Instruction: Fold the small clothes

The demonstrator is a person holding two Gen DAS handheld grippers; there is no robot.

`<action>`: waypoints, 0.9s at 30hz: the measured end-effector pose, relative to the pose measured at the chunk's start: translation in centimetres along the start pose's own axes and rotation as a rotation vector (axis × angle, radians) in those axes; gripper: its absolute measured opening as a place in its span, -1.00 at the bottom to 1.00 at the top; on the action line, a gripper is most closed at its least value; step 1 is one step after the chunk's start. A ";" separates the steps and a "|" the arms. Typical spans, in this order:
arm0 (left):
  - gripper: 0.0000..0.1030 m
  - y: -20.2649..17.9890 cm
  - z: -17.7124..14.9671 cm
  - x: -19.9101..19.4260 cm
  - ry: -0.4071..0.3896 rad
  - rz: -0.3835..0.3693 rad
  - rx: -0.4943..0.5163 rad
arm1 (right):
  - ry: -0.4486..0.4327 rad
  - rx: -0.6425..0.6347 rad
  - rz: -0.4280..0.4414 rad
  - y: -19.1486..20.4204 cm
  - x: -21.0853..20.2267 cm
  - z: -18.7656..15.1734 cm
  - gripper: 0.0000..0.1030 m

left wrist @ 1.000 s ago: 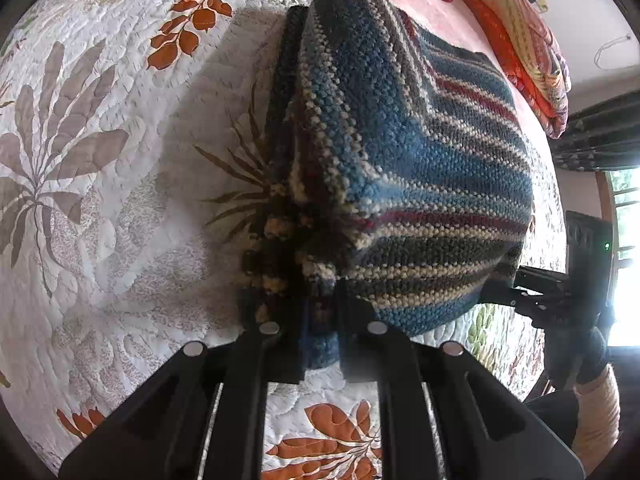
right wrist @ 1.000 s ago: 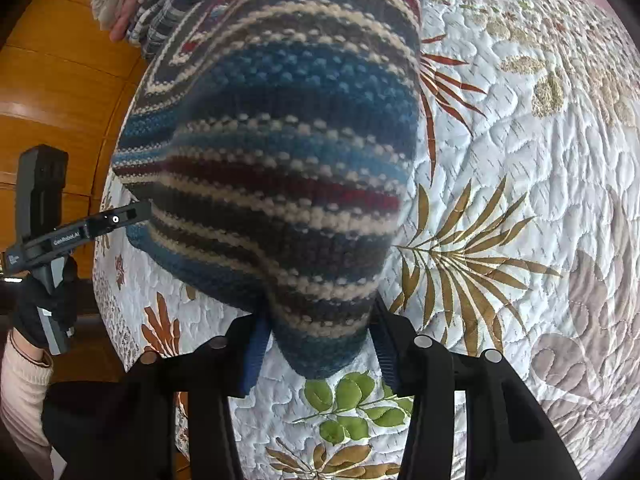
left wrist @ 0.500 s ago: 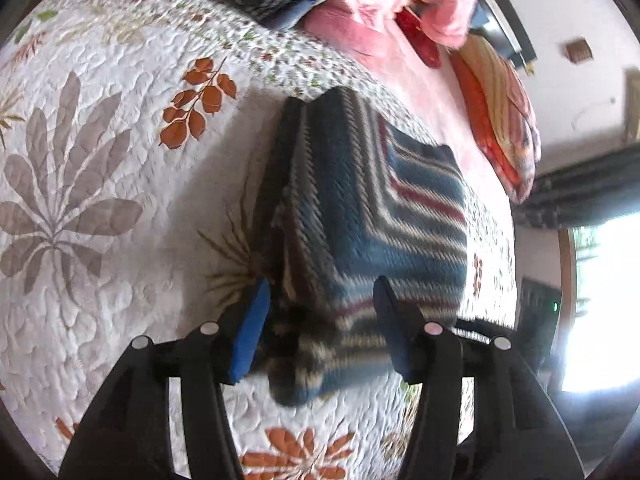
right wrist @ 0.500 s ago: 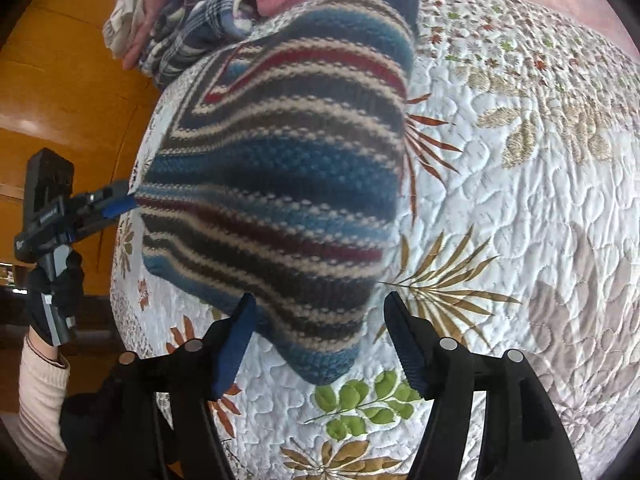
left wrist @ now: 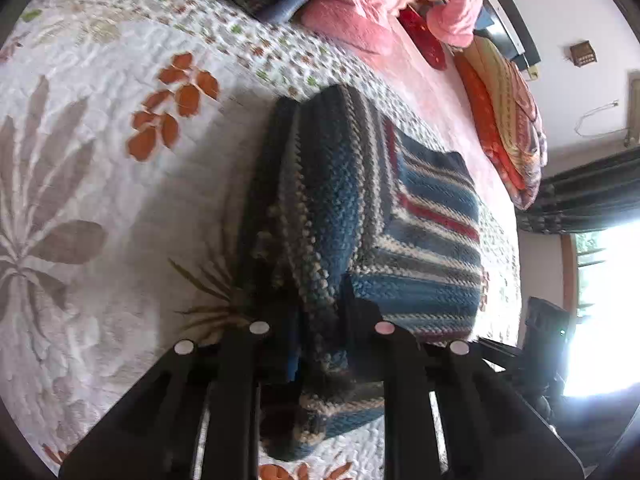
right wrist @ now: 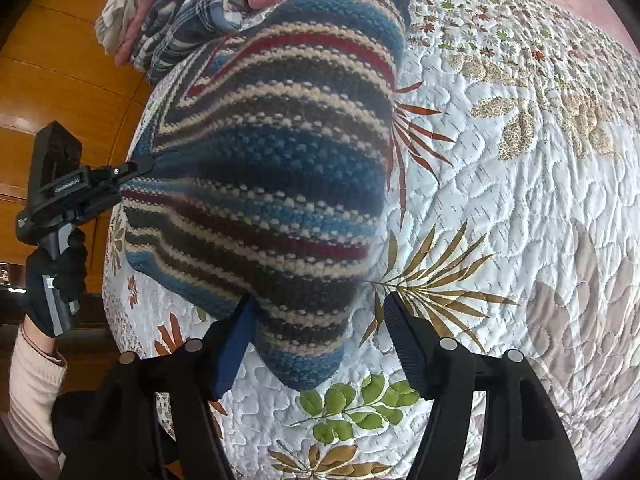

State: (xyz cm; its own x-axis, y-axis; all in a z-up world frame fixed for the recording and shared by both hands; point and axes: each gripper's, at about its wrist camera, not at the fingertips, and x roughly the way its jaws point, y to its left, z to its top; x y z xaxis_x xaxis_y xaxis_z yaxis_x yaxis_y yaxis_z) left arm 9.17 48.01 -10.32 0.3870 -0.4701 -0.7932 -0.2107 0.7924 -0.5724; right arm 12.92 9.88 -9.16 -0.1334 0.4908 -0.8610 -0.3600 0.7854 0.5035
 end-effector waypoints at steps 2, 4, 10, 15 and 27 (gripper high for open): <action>-0.72 0.9 -0.2 0.0 0.004 0.001 -0.019 | 0.000 0.000 -0.001 0.0 0.0 0.0 0.29; -0.71 1.7 -0.3 0.3 0.015 0.004 -0.033 | 0.002 -0.004 -0.001 0.0 0.0 0.0 0.29; -0.09 0.3 0.3 -0.5 0.004 -0.017 0.014 | -0.015 -0.011 0.015 0.2 -0.7 0.5 0.29; 0.38 -0.8 1.0 -0.6 0.003 0.007 0.080 | -0.084 0.050 0.080 -1.0 -2.7 1.8 0.53; 0.43 -0.5 2.1 4.2 0.101 -0.009 0.181 | -0.108 0.120 0.199 -3.1 -1.3 5.6 0.64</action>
State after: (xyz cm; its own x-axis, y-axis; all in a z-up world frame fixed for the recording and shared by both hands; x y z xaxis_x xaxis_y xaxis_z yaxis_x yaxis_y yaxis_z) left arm 12.79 46.45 -12.91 0.2940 -0.5073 -0.8101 -0.0392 0.8404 -0.5405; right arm 19.37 8.90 -9.25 -0.0891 0.6729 -0.7344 -0.2237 0.7050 0.6731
